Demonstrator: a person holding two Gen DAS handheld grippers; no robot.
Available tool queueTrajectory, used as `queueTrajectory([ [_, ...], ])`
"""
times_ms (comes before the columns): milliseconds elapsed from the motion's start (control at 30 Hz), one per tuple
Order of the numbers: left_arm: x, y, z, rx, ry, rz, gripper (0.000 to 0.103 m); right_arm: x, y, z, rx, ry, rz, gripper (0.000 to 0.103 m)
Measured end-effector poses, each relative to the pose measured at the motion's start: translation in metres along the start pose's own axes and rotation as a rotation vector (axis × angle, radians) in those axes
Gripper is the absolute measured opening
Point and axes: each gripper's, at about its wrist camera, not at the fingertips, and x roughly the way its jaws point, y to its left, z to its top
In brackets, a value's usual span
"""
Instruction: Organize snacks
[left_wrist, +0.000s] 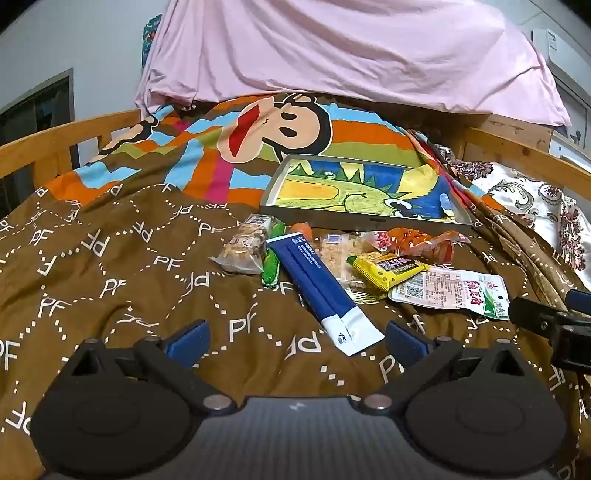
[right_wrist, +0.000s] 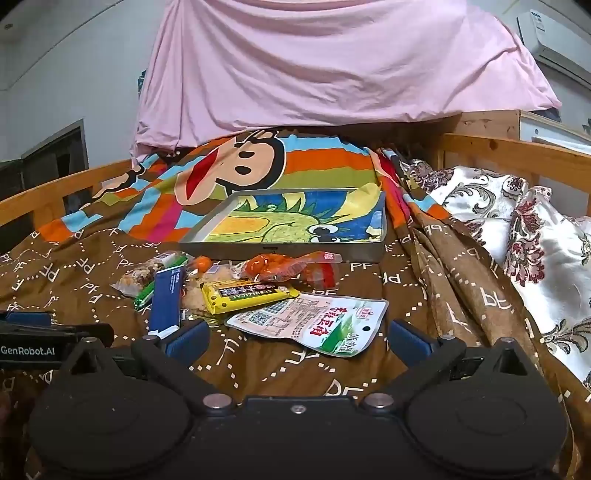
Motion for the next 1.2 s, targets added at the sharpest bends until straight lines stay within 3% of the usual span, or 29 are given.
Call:
queueTrajectory([
  [1200, -0.0003, 0.0031, -0.0020, -0.018, 0.009, -0.003, 0.103, -0.0001, 0.0018, -0.0012, -0.010, -0.005, 0.003, 0.102],
])
